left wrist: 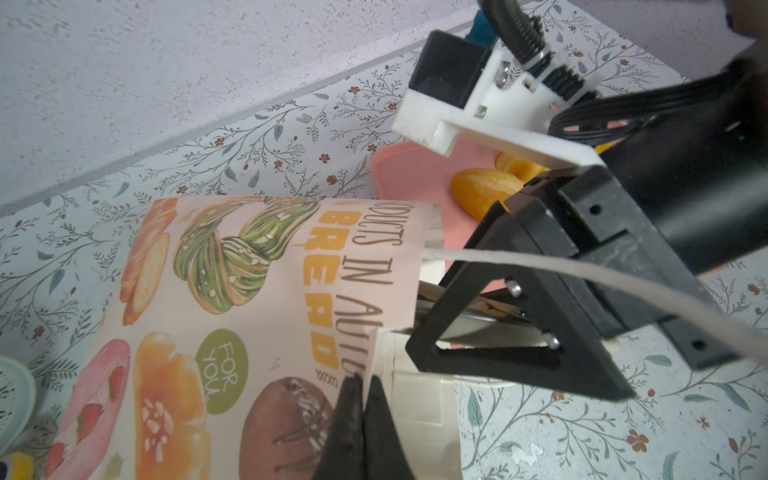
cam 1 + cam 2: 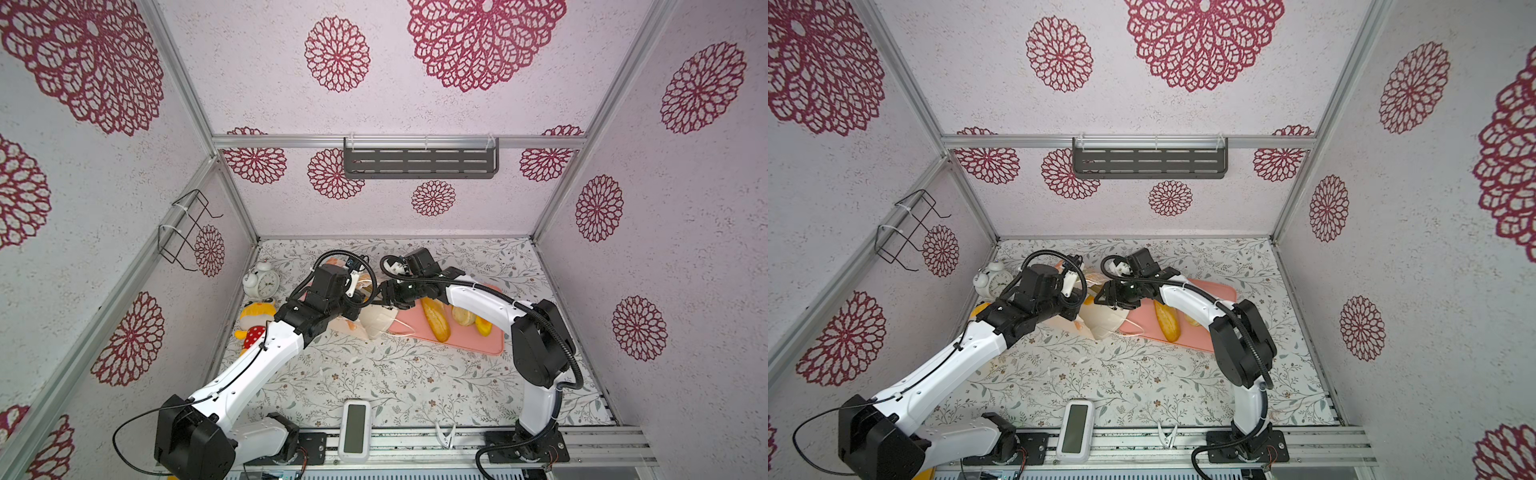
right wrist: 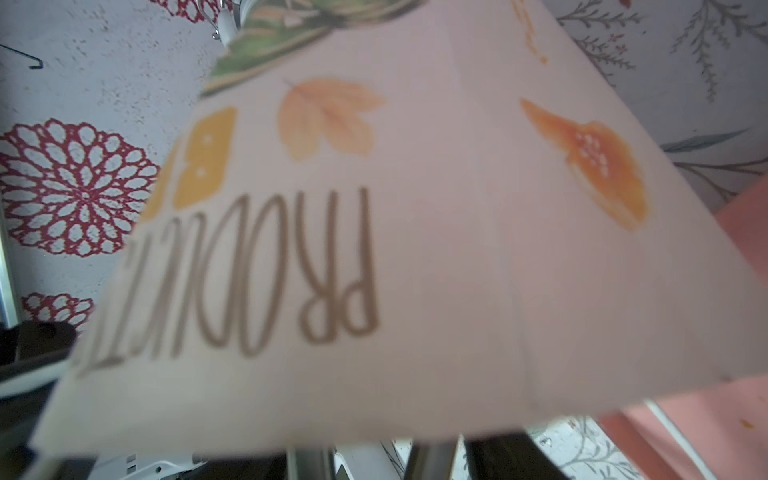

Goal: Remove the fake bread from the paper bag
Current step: 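Move the tongs from the tray back to the bag opening with the right gripper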

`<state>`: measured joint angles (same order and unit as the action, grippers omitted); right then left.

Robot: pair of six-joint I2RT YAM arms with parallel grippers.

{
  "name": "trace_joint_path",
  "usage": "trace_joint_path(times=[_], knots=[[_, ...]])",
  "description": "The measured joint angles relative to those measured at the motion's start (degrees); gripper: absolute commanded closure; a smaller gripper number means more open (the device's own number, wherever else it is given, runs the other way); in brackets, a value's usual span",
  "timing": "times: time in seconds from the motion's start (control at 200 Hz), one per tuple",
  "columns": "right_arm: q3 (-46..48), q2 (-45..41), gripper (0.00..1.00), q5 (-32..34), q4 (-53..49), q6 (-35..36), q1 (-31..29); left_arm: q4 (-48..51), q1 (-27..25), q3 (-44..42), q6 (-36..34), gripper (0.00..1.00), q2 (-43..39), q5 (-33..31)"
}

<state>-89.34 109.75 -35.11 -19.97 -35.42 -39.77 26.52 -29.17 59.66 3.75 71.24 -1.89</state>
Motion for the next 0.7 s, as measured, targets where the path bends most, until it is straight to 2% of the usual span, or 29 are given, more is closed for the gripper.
trace_joint_path(times=[0.145,0.27,0.495,0.701], knots=[[-7.6,4.2,0.41,6.4,-6.3,2.0,-3.4,-2.6,0.1,-3.5,-1.2,1.00,-3.1,2.7],[-8.2,6.2,0.48,10.4,-9.6,4.7,-5.4,-4.4,0.2,-8.4,-2.4,1.00,-8.4,5.0],[-1.0,3.0,0.68,12.0,-7.9,8.4,-5.5,-4.4,-0.1,-10.9,-4.9,1.00,-10.2,6.3],[9.4,-6.6,0.87,12.3,-2.4,7.9,-2.7,-4.8,-0.4,-9.5,-5.4,1.00,-8.6,6.6]])
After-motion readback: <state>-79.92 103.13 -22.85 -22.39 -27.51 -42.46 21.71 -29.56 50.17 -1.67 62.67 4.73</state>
